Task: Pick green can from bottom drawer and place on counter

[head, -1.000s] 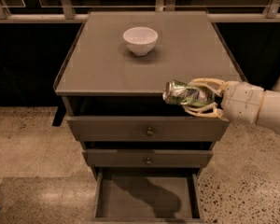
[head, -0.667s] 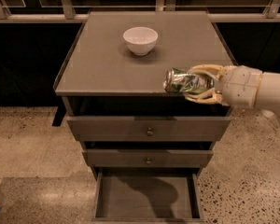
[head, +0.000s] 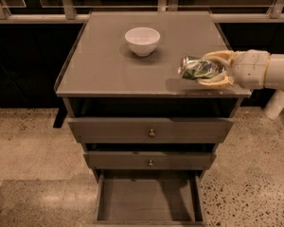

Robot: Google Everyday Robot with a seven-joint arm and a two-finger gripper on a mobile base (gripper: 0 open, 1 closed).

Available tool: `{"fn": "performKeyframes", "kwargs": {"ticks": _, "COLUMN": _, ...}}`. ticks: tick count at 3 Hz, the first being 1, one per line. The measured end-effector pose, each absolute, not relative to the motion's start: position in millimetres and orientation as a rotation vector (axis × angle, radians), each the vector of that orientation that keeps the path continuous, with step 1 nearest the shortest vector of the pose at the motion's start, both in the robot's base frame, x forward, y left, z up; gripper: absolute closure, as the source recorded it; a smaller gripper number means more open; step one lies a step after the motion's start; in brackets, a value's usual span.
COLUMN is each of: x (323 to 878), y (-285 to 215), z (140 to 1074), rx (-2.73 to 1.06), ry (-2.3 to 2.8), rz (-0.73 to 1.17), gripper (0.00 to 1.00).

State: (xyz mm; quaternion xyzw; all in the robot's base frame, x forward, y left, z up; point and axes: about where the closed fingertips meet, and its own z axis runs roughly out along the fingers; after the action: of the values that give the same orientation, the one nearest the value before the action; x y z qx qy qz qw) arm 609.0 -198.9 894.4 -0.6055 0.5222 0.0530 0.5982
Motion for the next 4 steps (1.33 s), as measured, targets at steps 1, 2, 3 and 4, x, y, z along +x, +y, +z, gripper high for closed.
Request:
{"fn": "performKeyframes", "kwargs": {"ticks": 1, "x": 642, "y": -216, "z": 884, "rx": -1.386, "ry": 1.24, "rz": 0.167, "gripper": 1.0}}
{"fn": "performKeyframes", "kwargs": {"ticks": 2, "x": 669, "y": -229, "z": 873, "rx": -1.363, "ry": 1.257, "rz": 0.188, "gripper": 1.0}}
{"fn": "performKeyframes", "kwargs": {"ticks": 3, "x": 671, "y": -231, "z": 877, "rx": -1.356, "ry": 1.254, "rz": 0.18, "gripper": 0.81}}
{"fn": "performKeyframes", "kwargs": {"ticks": 4, "x": 671, "y": -231, "z": 877, "rx": -1.356, "ry": 1.254, "rz": 0.18, "gripper": 0.58}}
